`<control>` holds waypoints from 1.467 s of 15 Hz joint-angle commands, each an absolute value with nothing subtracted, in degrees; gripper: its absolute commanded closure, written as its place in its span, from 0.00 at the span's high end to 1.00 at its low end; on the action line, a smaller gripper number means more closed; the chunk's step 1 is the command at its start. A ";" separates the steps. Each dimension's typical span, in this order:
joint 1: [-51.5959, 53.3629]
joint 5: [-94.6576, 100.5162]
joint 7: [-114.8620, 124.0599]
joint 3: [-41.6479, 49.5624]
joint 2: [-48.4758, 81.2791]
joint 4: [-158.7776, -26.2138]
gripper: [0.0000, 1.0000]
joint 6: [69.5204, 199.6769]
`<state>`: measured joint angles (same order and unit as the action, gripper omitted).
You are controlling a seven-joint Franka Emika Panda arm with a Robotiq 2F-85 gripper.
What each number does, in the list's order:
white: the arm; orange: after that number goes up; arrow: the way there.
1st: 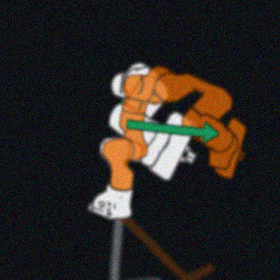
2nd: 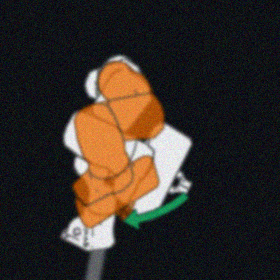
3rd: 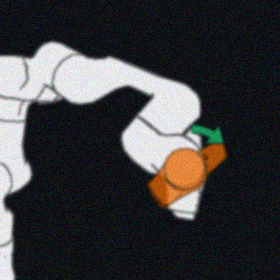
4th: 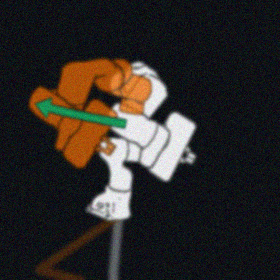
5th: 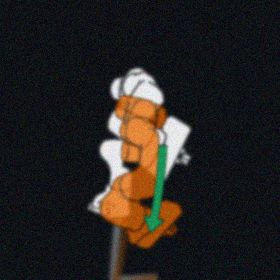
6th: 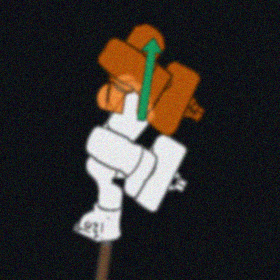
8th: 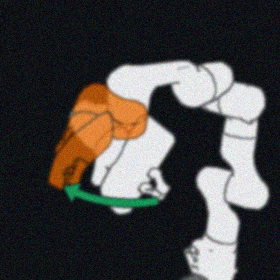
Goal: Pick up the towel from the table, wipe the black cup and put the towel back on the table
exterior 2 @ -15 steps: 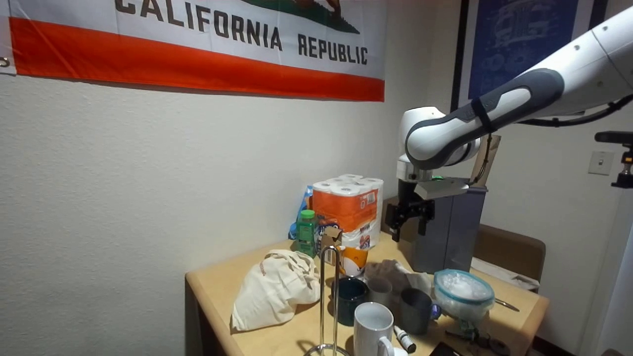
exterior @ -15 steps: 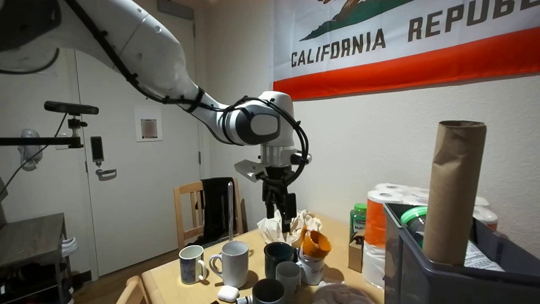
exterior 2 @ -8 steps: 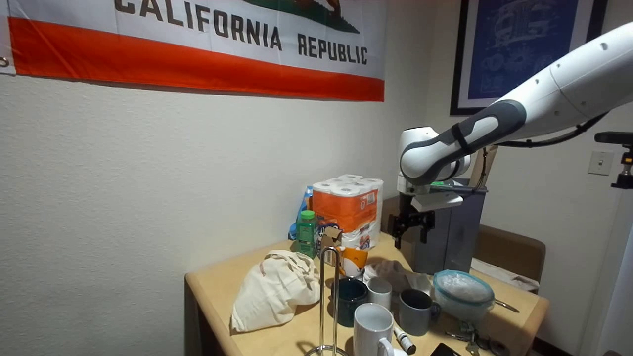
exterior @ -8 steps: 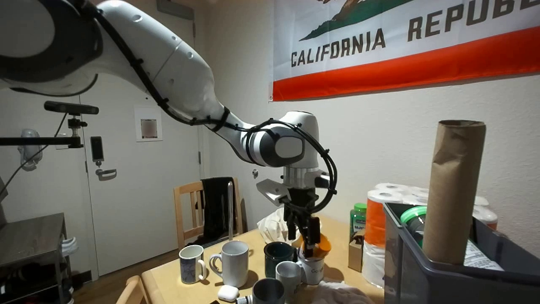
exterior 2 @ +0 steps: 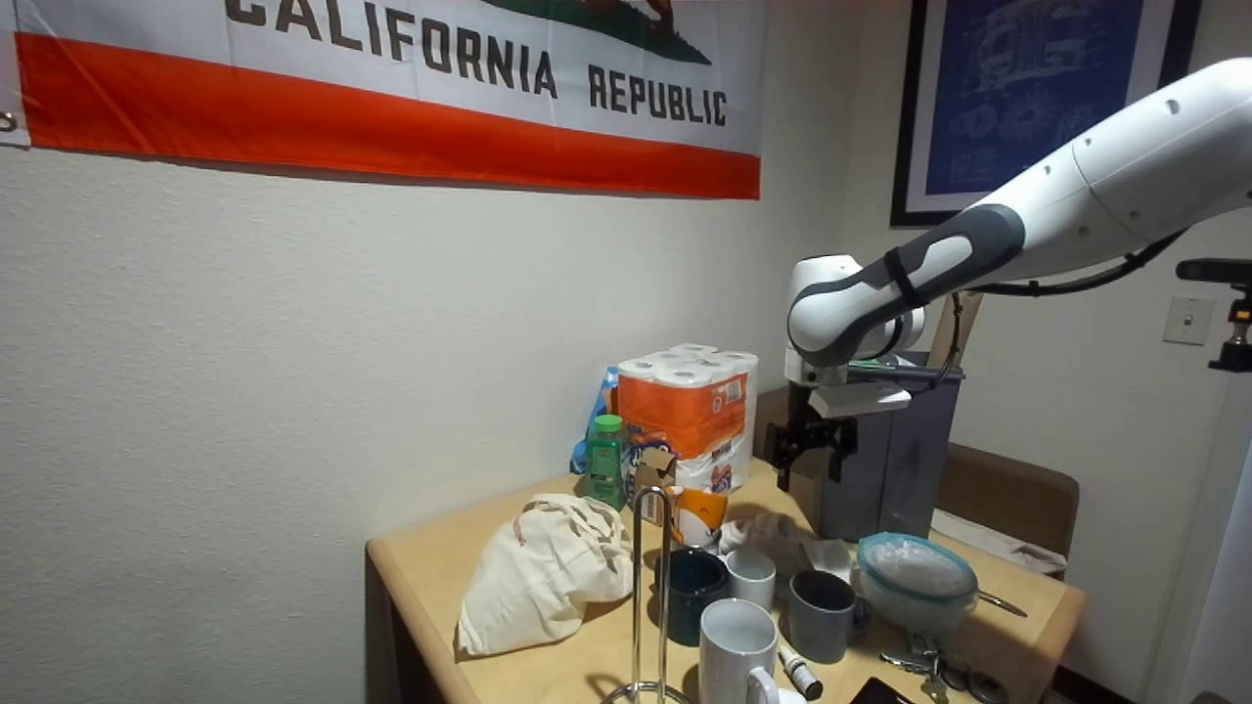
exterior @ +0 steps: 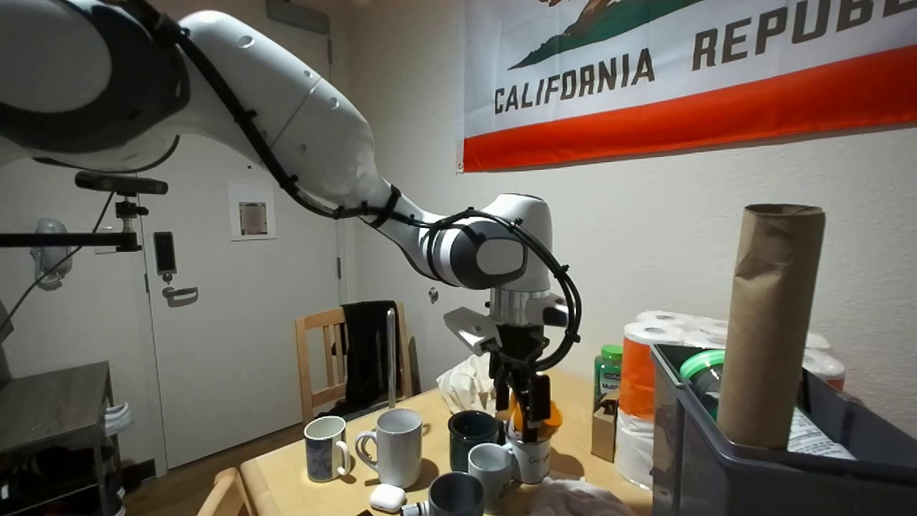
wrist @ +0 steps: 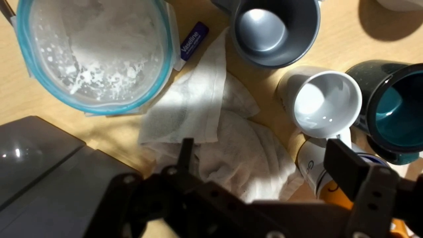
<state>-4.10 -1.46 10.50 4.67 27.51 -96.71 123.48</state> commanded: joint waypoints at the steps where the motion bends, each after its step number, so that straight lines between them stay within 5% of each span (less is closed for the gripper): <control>1: -4.58 -2.17 10.17 4.81 30.64 -93.48 1.00 119.34; 22: -8.19 -2.34 9.26 5.50 49.24 -85.01 1.00 130.05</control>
